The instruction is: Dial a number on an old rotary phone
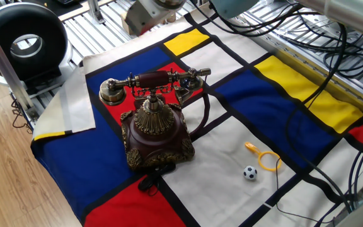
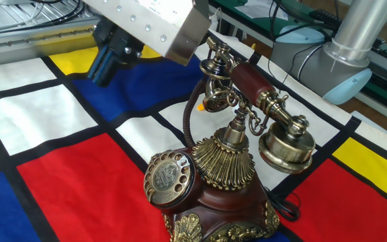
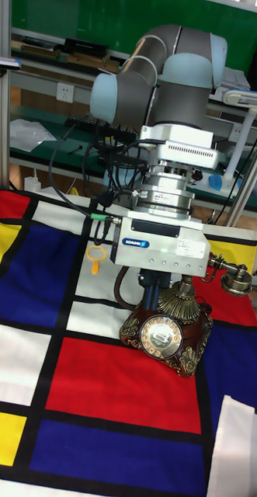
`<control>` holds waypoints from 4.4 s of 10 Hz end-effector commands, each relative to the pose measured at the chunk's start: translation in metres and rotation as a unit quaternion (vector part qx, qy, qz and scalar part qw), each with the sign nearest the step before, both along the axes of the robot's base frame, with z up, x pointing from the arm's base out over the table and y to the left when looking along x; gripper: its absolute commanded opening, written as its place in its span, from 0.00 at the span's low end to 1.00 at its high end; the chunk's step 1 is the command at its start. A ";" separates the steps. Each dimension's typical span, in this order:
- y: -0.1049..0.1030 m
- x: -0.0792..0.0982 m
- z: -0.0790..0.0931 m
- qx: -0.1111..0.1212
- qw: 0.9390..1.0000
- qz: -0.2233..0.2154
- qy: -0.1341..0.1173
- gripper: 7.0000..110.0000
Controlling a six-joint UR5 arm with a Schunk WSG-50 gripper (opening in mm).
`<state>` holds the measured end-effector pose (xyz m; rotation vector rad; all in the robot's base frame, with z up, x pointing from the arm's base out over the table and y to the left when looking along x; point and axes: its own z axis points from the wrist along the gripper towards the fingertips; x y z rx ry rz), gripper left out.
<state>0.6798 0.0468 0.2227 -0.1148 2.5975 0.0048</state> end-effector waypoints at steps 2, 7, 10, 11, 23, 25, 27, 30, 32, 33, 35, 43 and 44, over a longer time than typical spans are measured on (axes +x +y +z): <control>-0.012 0.002 0.009 -0.003 1.000 -0.021 0.002 0.00; -0.008 -0.024 -0.004 -0.013 0.998 -0.001 0.064 0.00; -0.013 -0.026 0.013 -0.046 0.996 0.040 0.065 0.00; -0.033 -0.004 0.029 -0.106 0.992 0.063 0.016 0.00; -0.011 0.017 0.020 -0.100 0.983 0.148 -0.037 0.00; -0.017 0.010 0.014 -0.118 0.976 0.184 -0.027 0.00; -0.015 0.013 0.016 -0.118 0.973 0.196 -0.036 0.15; -0.015 0.016 0.018 -0.114 0.974 0.189 -0.042 0.15; -0.019 0.015 0.016 -0.109 0.976 0.183 -0.045 0.15; -0.019 0.015 0.015 -0.106 0.976 0.184 -0.047 0.15; -0.016 0.017 0.017 -0.101 0.976 0.183 -0.053 0.15; -0.023 0.016 0.014 -0.096 0.980 0.168 -0.053 0.00; -0.024 0.016 0.014 -0.097 0.980 0.166 -0.053 0.00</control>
